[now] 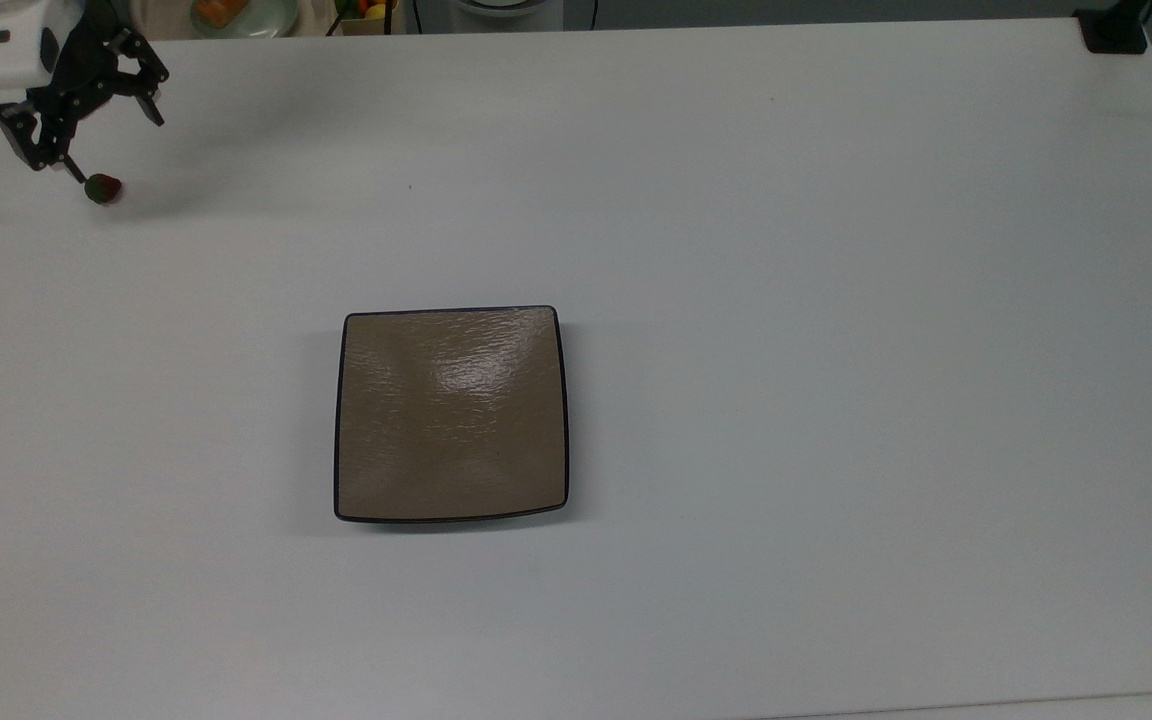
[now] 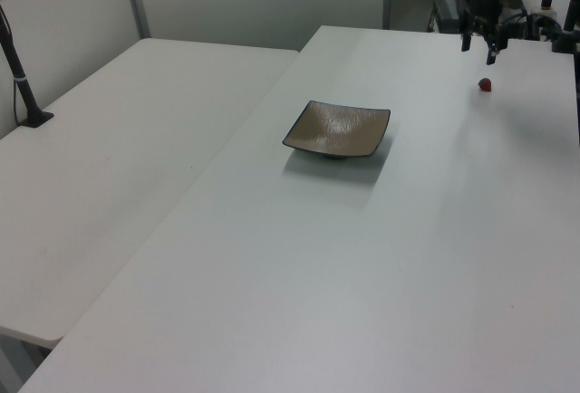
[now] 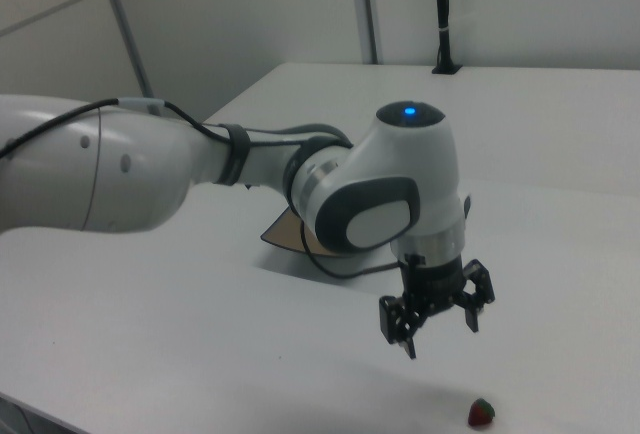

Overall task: Strawberries on a ceramic plate
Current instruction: 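Close the gripper around the red strawberry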

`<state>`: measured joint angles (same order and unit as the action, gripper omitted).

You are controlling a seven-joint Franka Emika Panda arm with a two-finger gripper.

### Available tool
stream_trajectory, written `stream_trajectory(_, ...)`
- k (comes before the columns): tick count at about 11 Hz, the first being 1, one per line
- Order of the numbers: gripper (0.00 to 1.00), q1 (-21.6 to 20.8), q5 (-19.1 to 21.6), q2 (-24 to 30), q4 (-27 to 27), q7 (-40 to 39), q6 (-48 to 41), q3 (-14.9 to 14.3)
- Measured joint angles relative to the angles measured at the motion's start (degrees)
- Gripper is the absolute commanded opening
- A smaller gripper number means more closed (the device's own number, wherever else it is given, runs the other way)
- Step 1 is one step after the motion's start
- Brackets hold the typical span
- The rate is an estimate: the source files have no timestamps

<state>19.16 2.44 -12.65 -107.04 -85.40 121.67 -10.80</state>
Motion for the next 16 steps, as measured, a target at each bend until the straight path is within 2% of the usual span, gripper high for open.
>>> stream_trajectory(3,1.00,0.2,-1.9,-1.7,-3.2,-4.1,8.2,-1.6)
stream_trajectory(6,1.00,0.2,-2.0,-3.5,-4.8,-5.7,10.9,-2.5)
stream_trajectory(8,0.73,0.2,-2.0,-5.3,-4.9,-5.9,11.0,-3.6)
stream_trajectory(11,0.42,0.2,-2.0,-6.2,-4.9,-6.1,12.0,-3.9)
stream_trajectory(13,0.31,0.2,-2.0,-6.2,-4.9,-6.2,13.7,-3.9)
stream_trajectory(15,0.04,0.2,-2.0,-6.2,-4.9,-6.2,13.9,-3.9)
stream_trajectory(16,0.01,0.2,-2.1,-6.1,-4.9,-6.2,13.9,-3.9)
